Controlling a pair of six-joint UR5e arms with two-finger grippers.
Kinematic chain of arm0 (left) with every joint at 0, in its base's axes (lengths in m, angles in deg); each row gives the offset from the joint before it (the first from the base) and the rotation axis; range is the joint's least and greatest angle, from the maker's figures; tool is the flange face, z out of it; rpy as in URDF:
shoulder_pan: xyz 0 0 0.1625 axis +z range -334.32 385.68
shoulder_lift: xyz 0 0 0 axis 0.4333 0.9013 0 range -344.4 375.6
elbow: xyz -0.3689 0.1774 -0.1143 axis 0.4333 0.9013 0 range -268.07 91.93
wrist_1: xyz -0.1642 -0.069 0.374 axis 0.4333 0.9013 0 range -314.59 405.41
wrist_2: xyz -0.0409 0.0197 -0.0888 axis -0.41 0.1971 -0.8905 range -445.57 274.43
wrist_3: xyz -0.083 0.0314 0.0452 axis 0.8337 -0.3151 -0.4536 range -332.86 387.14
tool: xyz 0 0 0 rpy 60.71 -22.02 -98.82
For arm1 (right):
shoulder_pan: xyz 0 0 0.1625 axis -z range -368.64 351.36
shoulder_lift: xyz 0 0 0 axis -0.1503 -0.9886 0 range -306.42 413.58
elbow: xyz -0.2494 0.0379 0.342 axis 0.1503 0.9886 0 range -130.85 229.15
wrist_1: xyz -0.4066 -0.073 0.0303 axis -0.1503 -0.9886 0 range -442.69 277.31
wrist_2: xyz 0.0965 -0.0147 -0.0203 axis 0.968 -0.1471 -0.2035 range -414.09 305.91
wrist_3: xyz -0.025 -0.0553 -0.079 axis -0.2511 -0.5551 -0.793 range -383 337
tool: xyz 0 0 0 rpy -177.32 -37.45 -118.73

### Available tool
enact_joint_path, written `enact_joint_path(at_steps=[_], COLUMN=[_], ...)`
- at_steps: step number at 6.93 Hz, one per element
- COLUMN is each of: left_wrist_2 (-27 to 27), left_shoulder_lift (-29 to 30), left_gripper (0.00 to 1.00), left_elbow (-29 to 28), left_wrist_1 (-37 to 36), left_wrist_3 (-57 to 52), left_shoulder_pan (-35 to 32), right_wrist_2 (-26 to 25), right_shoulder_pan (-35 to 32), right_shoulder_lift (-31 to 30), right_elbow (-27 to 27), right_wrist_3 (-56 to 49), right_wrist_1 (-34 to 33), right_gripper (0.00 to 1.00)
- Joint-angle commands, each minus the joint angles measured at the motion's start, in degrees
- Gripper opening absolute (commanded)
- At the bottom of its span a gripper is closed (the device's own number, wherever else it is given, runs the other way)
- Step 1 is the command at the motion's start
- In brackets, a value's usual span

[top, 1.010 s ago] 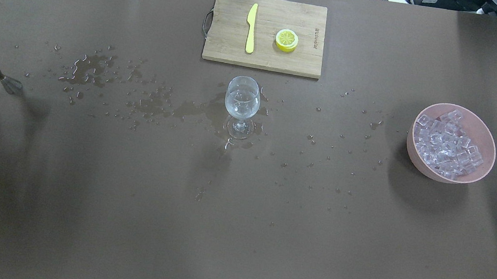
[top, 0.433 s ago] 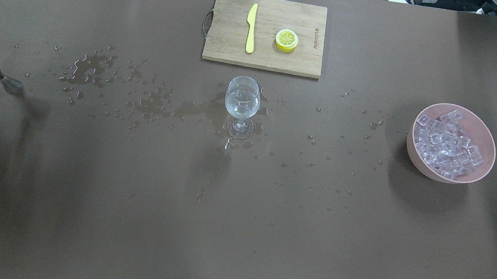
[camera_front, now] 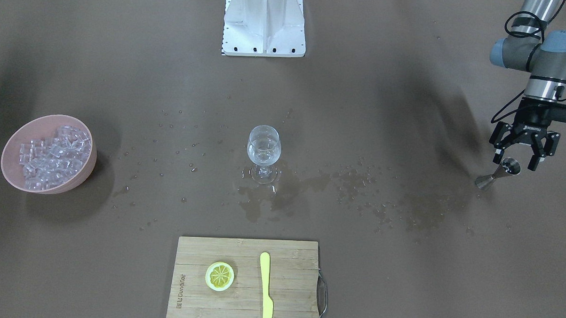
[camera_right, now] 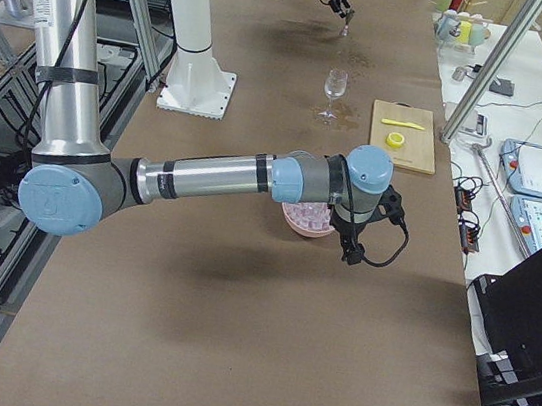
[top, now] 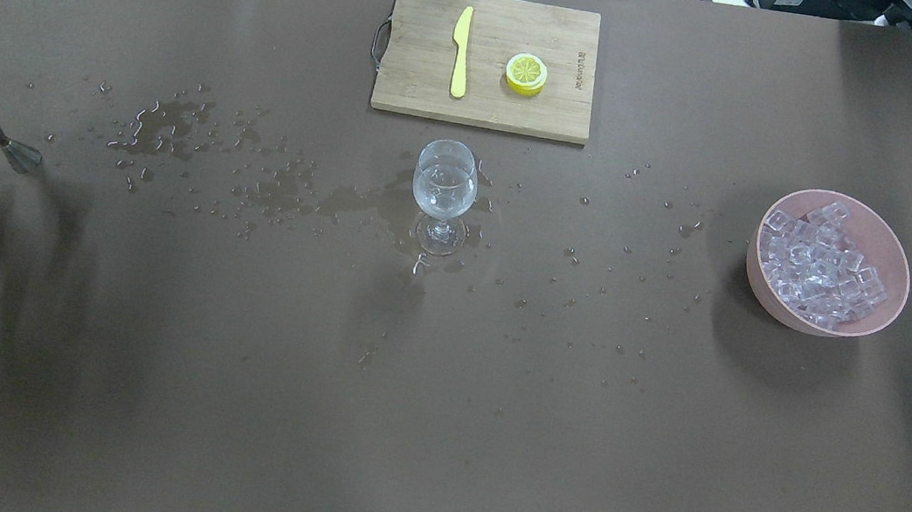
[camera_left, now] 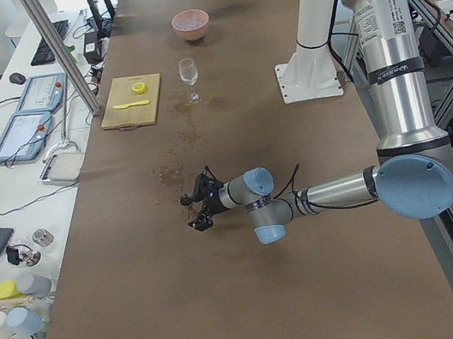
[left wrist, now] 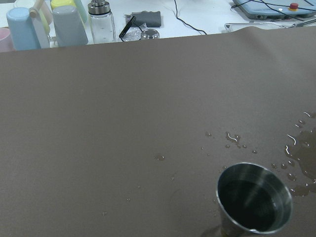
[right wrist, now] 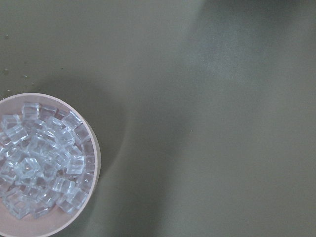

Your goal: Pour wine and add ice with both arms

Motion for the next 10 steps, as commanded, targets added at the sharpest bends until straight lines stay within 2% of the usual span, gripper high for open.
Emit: enact_joint_path(at_steps=[1, 4, 5, 6, 7, 8, 10], left_wrist_2=[4.7, 4.7, 4.8, 5.0, 5.7, 5.8, 5.3], left_shoulder_lift=[4.2, 5.8, 5.4, 5.3, 5.3, 5.3, 5.7], left_gripper=[0.96, 0.88, 0.71, 0.47, 0.06, 0.0, 0.0], left_elbow=[-4.5, -6.3, -6.4, -7.0, -6.6, -6.4, -4.8], left_wrist_1=[0.2, 0.2, 1.3, 1.6, 1.7, 1.5, 1.3], left_wrist_3=[-0.3, -0.8, -0.6, -0.5, -0.1, -0.4, -0.9], left_shoulder_pan=[2.8, 2.8, 2.8, 2.8, 2.8, 2.9, 2.8], right_wrist_2=[0.0, 0.3, 0.3, 0.3, 0.3, 0.5, 0.6], right_shoulder_pan=[0.1, 0.1, 0.1, 0.1, 0.1, 0.1, 0.1], right_shoulder_lift=[0.0, 0.0, 0.0, 0.0, 0.0, 0.0, 0.1], right_elbow=[0.0, 0.0, 0.0, 0.0, -0.1, 0.0, -0.1], right_wrist_3=[0.0, 0.0, 0.0, 0.0, 0.0, 0.0, 0.0], right_wrist_1=[0.0, 0.0, 0.0, 0.0, 0.0, 0.0, 0.0], right_gripper=[1.0, 1.0, 1.0, 1.0, 1.0, 1.0, 1.0])
